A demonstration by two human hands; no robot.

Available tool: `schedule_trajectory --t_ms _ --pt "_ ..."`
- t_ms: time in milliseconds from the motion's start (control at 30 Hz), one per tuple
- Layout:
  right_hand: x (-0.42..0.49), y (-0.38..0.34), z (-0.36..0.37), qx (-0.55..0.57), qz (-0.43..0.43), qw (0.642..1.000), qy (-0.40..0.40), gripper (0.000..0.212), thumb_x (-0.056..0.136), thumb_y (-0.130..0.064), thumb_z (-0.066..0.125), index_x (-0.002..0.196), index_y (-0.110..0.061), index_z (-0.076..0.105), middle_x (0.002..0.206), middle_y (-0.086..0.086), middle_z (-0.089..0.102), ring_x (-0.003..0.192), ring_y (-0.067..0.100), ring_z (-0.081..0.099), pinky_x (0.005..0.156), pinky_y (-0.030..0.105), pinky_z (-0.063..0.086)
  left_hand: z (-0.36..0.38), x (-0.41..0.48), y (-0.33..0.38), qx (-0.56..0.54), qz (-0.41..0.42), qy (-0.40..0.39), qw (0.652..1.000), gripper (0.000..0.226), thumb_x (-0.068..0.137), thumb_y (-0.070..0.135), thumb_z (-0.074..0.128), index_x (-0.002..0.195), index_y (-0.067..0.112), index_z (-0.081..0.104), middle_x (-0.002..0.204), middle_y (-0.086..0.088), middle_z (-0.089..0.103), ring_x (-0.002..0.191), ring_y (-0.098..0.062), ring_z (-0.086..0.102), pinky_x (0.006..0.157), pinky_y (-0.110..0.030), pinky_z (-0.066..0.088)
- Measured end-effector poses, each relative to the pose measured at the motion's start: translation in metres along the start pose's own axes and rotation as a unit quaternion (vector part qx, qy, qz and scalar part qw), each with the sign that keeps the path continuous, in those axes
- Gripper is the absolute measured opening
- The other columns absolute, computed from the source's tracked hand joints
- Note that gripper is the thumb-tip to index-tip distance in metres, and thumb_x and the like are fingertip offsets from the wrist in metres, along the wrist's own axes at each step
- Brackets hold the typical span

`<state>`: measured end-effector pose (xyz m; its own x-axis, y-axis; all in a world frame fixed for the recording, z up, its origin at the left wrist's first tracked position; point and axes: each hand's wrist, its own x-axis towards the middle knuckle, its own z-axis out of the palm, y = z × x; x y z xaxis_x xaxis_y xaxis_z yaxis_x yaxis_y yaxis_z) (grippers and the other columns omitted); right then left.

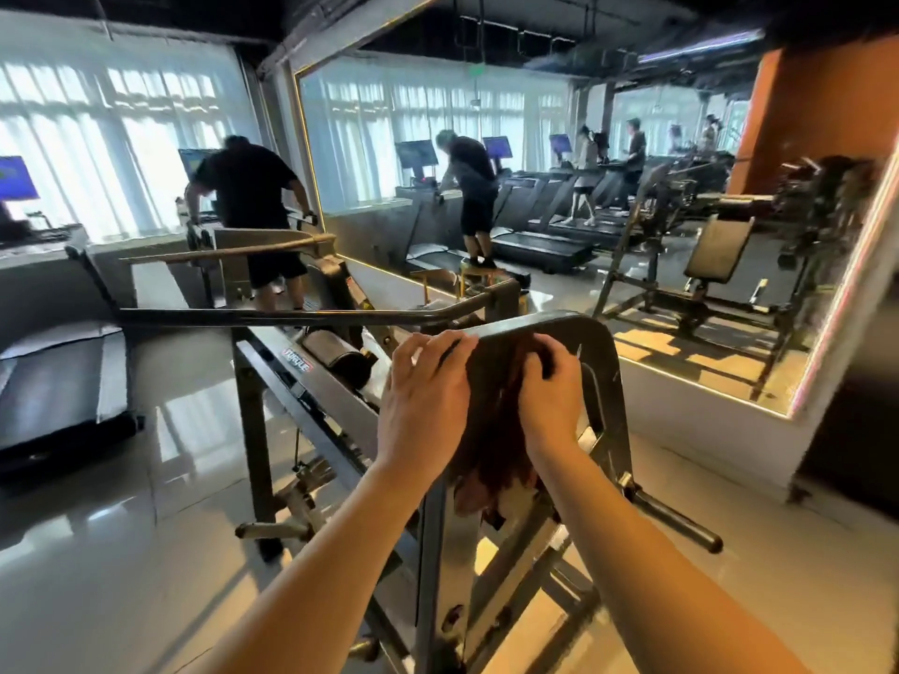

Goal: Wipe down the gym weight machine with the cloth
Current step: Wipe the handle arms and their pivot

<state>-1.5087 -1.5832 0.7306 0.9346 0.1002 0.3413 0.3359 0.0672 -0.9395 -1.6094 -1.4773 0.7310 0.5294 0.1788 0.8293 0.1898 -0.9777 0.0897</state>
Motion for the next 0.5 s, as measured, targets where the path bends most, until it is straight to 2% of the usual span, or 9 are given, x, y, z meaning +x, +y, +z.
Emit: schedule_trajectory --t_ms 33,100,167,233,367,400,500 --pt "-0.002 -0.004 0.001 -0.023 -0.015 1.0 0.0 0.028 0.105 -0.017 0.051 0.13 -0.022 0.061 0.123 -0.007 0.053 0.112 0.003 0.052 0.101 0.019 0.042 -0.003 0.006 0.003 -0.014 -0.01 -0.014 1.0 0.038 0.098 0.022 0.053 0.136 0.018 0.059 0.133 0.002 0.057 0.128 -0.024 0.044 0.099 -0.047 0.052" --pt "-0.014 -0.014 0.006 -0.078 -0.128 0.988 -0.033 0.029 0.104 -0.017 0.053 0.131 -0.022 0.062 0.123 -0.009 0.051 0.11 -0.001 0.049 0.099 0.011 0.04 -0.007 0.019 0.007 -0.052 -0.037 -0.06 0.996 0.035 0.101 0.03 0.049 0.133 0.021 0.059 0.13 0.005 0.056 0.127 -0.016 0.042 0.099 -0.038 0.049" --pt "-0.016 -0.014 0.009 -0.1 -0.193 0.974 -0.065 0.031 0.103 -0.016 0.055 0.131 -0.023 0.064 0.125 -0.012 0.049 0.115 -0.001 0.048 0.1 0.011 0.038 -0.006 0.032 0.007 -0.076 -0.058 -0.085 0.992 0.031 0.103 0.037 0.046 0.128 0.025 0.061 0.127 0.009 0.058 0.122 -0.01 0.042 0.093 -0.029 0.044" --pt "0.004 -0.008 0.005 -0.132 -0.182 0.973 -0.06 0.031 0.103 -0.017 0.053 0.131 -0.025 0.064 0.127 -0.013 0.047 0.123 0.009 0.046 0.104 0.016 0.035 -0.004 0.039 0.004 -0.1 -0.051 -0.082 0.99 0.028 0.103 0.037 0.05 0.123 0.024 0.065 0.123 0.009 0.064 0.118 -0.01 0.046 0.092 -0.03 0.048" --pt "0.04 -0.005 0.001 -0.144 -0.069 0.987 -0.011 0.032 0.107 -0.022 0.043 0.132 -0.024 0.062 0.128 -0.011 0.042 0.127 0.017 0.042 0.113 0.04 0.037 0.005 0.038 -0.002 -0.154 -0.037 -0.043 0.986 0.022 0.099 0.027 0.062 0.116 0.018 0.072 0.114 0.006 0.071 0.111 -0.013 0.053 0.087 -0.035 0.055" --pt "0.037 -0.007 0.006 -0.144 -0.07 0.987 -0.015 0.032 0.106 -0.022 0.043 0.13 -0.025 0.064 0.129 -0.011 0.043 0.127 0.016 0.041 0.113 0.04 0.037 0.007 0.037 -0.002 -0.158 -0.039 -0.036 0.986 0.021 0.098 0.026 0.062 0.115 0.018 0.072 0.112 0.006 0.072 0.11 -0.013 0.054 0.086 -0.034 0.056" --pt "0.013 -0.01 0.016 -0.192 -0.177 0.964 -0.056 0.03 0.104 -0.018 0.046 0.121 -0.028 0.068 0.131 -0.009 0.053 0.124 0.013 0.04 0.106 0.023 0.027 0.007 0.038 0.001 -0.154 -0.036 -0.022 0.987 0.021 0.098 0.025 0.062 0.113 0.017 0.074 0.11 0.004 0.073 0.108 -0.014 0.056 0.085 -0.034 0.056"
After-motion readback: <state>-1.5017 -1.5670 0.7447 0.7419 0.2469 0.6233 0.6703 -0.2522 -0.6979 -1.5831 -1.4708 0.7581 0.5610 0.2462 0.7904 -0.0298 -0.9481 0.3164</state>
